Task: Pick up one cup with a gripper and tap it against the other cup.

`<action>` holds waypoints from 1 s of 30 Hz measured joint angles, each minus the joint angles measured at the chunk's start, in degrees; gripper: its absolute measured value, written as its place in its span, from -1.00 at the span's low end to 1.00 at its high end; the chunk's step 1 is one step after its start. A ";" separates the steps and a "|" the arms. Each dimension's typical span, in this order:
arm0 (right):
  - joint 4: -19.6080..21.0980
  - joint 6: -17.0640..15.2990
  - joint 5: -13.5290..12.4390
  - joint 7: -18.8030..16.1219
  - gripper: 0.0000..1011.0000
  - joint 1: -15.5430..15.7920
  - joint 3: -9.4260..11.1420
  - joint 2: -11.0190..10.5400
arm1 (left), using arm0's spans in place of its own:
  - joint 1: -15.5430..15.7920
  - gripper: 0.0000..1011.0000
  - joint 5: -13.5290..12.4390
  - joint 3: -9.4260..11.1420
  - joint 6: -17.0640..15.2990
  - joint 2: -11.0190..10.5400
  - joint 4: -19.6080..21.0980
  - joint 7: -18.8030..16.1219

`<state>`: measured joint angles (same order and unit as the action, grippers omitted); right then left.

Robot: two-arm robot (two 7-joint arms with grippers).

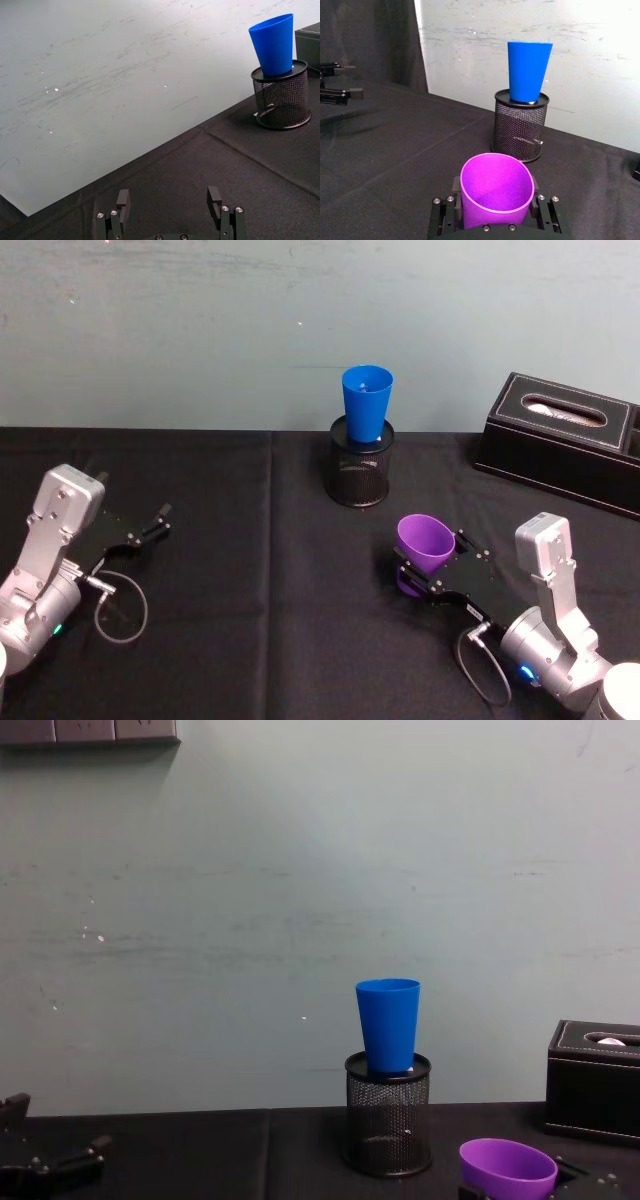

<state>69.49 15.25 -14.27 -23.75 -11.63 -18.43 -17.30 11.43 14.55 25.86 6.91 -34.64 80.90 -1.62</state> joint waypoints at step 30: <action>0.00 0.01 0.01 0.00 0.46 0.00 0.00 0.00 | 0.00 1.00 0.00 0.00 0.00 0.00 0.00 0.00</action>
<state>69.48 15.26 -14.27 -23.75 -11.63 -18.43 -17.30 11.43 14.55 25.86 6.91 -34.65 80.90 -1.62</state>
